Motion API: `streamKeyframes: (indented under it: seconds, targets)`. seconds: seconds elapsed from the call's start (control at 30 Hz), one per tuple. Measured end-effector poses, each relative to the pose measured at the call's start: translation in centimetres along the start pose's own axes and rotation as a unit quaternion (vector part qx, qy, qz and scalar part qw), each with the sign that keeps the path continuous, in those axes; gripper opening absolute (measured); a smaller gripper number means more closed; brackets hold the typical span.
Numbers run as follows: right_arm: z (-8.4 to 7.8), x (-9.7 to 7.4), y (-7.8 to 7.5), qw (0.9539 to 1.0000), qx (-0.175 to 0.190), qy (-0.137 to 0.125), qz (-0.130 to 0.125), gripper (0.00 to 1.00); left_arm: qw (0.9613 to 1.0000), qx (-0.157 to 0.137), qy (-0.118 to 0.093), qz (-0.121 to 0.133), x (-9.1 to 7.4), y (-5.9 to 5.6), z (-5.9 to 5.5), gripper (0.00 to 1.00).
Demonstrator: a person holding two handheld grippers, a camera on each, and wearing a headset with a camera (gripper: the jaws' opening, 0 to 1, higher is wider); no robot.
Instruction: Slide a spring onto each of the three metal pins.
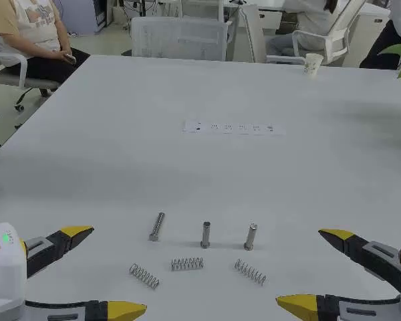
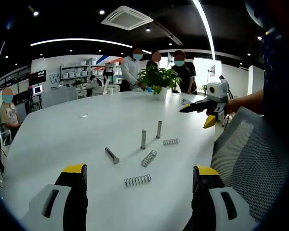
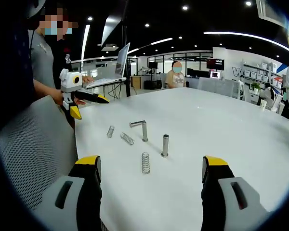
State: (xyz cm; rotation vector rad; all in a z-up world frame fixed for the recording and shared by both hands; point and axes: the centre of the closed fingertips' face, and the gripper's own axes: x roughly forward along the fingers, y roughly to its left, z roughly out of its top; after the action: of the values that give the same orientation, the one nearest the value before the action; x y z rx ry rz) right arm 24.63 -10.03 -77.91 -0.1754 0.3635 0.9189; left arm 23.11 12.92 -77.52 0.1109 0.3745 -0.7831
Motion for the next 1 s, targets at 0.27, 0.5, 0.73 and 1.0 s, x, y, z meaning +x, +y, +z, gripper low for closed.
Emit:
streamKeyframes:
  seconds: [0.27,0.5,0.73,1.0]
  targets:
    - [0.04,-0.02,-0.05,1.0000,-0.002,0.001,0.003,0.87,1.0000,0.001,0.003,-0.001,0.15,-0.32,-0.09,0.88]
    - [0.14,0.07,-0.05,1.0000,-0.002,0.001,0.003,0.87,1.0000,0.001,0.005,-0.003,0.30,-0.43,-0.11,0.88]
    - [0.00,0.02,-0.11,1.0000,-0.001,0.002,0.005,0.87,1.0000,0.001,0.008,-0.003,0.45,-0.64,-0.23,0.87]
    - [0.01,-0.02,-0.13,1.0000,-0.002,0.003,0.005,0.86,1.0000,-0.001,0.009,-0.004,0.58,-0.80,-0.39,0.87]
